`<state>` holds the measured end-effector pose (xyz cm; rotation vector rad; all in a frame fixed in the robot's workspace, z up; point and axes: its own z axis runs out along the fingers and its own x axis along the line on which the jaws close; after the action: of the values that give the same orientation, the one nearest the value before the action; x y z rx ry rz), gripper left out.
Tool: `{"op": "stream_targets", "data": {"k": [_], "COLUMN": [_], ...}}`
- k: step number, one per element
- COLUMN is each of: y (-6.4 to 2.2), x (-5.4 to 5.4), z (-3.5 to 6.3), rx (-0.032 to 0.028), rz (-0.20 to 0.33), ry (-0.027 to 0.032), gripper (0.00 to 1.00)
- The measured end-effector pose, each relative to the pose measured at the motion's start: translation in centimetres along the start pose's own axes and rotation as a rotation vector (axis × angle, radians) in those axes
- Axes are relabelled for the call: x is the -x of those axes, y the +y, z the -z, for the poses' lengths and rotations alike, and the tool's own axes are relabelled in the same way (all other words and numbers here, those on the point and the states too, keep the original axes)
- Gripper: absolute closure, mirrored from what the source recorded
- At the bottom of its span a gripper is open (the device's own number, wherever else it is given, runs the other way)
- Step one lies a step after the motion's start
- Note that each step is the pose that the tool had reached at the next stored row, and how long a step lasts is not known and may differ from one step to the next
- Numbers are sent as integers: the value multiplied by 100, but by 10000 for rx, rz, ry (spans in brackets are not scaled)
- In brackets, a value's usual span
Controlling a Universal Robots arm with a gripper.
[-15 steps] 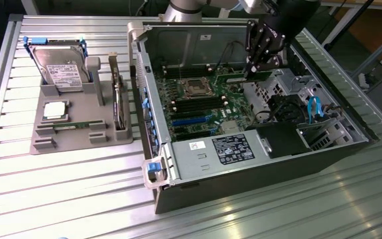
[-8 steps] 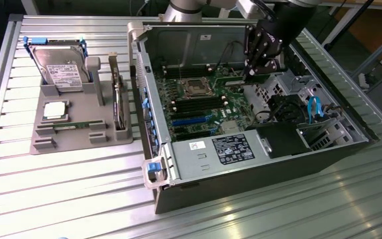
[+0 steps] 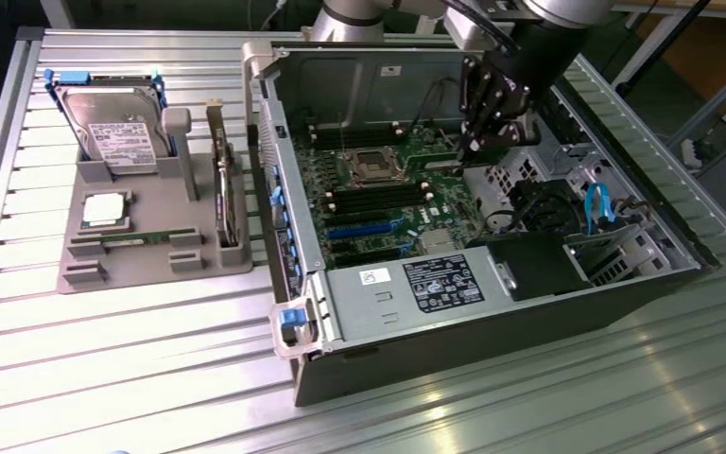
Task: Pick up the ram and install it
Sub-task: 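Insert the ram into the slot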
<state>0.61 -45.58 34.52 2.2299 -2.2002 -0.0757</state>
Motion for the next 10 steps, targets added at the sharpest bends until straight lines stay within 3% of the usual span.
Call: {"op": "stream_targets", "data": {"k": [10], "y": [-5], "x": [-3], "z": [-117], "rx": [0], "rz": [0], "ry": [0], "gripper": [89]}}
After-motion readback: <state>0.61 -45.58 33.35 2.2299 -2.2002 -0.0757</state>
